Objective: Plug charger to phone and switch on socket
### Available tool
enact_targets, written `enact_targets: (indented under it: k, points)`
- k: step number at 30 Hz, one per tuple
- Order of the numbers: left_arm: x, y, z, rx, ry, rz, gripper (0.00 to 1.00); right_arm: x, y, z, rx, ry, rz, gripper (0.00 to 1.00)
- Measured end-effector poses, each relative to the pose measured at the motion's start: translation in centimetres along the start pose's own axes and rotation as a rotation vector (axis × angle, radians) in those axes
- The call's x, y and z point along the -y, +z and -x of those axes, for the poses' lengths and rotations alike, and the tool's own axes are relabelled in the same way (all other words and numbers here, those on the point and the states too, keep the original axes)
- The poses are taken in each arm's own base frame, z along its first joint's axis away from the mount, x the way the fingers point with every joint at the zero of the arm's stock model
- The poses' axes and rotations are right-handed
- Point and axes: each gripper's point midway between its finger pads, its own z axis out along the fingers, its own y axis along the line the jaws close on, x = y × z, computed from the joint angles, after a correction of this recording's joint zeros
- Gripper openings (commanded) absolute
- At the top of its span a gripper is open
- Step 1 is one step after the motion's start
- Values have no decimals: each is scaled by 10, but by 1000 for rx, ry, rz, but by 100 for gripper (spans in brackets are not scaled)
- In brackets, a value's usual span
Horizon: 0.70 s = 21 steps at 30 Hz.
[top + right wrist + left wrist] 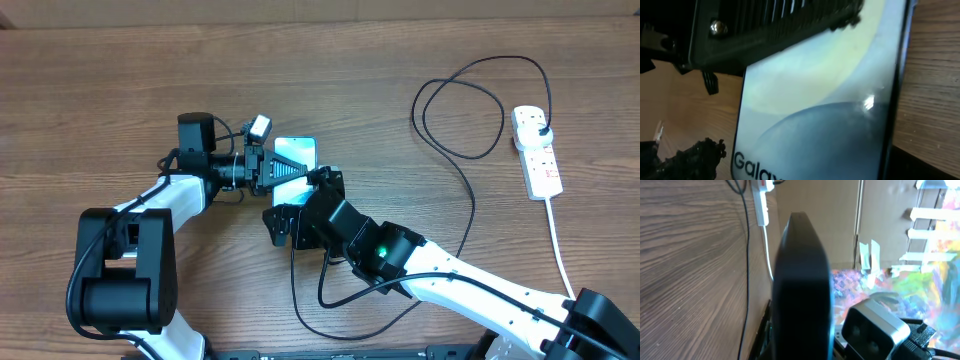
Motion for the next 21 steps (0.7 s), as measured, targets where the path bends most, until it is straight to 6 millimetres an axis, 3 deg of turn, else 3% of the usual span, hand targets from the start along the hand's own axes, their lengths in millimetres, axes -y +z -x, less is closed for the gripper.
enact_targets:
  k: [8, 16, 21]
  points:
    - [8, 0, 5, -6, 109, -16, 4, 16, -10, -12, -61, 0, -64, 100]
    - [13, 0, 8, -6, 185, -20, 4, 21, -61, 12, -49, 10, -13, 100]
    - [13, 2, 8, -11, 190, -22, 4, 20, -74, 20, -125, -12, 110, 100]
